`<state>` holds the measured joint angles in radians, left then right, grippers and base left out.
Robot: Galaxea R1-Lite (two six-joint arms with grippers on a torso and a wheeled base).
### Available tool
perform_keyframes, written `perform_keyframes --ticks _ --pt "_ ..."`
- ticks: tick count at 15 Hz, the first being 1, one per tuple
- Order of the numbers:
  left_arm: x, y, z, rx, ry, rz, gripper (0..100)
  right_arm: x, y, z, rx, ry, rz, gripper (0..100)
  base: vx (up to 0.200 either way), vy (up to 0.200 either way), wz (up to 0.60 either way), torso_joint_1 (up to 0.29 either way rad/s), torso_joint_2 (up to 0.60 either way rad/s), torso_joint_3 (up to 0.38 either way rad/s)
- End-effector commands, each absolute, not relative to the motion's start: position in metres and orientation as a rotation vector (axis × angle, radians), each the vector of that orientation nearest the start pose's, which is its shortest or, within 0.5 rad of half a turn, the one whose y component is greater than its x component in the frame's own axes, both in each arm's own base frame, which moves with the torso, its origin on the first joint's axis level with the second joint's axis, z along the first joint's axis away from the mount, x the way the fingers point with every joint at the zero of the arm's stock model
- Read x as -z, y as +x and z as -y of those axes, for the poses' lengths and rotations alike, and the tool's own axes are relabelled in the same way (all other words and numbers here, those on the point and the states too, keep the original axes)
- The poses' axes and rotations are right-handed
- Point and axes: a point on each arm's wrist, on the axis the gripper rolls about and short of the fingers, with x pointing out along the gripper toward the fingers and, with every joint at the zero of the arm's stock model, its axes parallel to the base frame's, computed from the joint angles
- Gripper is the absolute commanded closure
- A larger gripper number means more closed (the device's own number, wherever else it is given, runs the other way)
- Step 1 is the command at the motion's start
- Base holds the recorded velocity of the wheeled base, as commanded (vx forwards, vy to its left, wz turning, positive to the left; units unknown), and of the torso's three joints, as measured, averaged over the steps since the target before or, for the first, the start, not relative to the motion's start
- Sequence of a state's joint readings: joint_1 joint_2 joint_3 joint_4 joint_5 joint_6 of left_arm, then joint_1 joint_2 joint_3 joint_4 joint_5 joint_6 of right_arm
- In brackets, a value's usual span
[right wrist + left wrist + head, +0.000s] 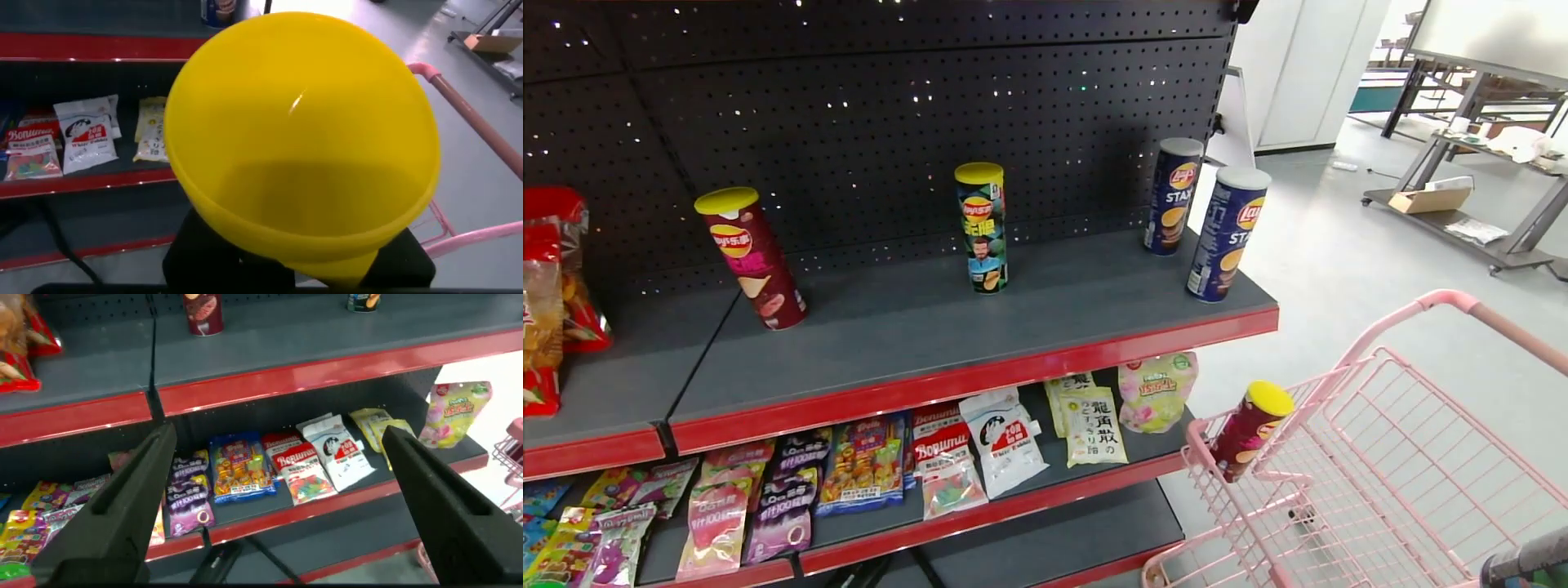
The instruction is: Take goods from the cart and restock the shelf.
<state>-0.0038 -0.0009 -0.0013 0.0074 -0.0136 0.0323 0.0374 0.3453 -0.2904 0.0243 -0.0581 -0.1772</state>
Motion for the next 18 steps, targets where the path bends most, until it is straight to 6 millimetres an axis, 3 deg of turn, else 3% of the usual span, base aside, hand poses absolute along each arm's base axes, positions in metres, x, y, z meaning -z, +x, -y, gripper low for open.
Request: perform_keyframes --ticks 1,4,11,18 --pt "-0.075 -0.023 0.000 0.017 0.032 -0.004 0 -0.151 -0.018 0.002 -0.016 -0.185 0.014 100 0.000 0.000 0.00 0.000 0.00 0.000" --pt "-0.075 -0.023 0.000 0.017 0.032 -0.006 0 -0.138 -0.039 0.002 -0.071 -0.186 0.034 100 0.133 0.000 0.00 0.005 0.00 0.000" --pt "-0.075 -0.023 0.000 0.017 0.031 -0.006 0 -0.124 -0.034 0.001 -0.094 -0.187 -0.017 100 0.200 0.000 0.00 0.002 0.00 0.002" --pt "-0.075 -0.023 0.000 0.017 0.017 -0.006 0 -0.098 -0.026 0.001 -0.104 -0.183 -0.114 100 0.000 0.000 0.00 0.000 0.00 0.000"
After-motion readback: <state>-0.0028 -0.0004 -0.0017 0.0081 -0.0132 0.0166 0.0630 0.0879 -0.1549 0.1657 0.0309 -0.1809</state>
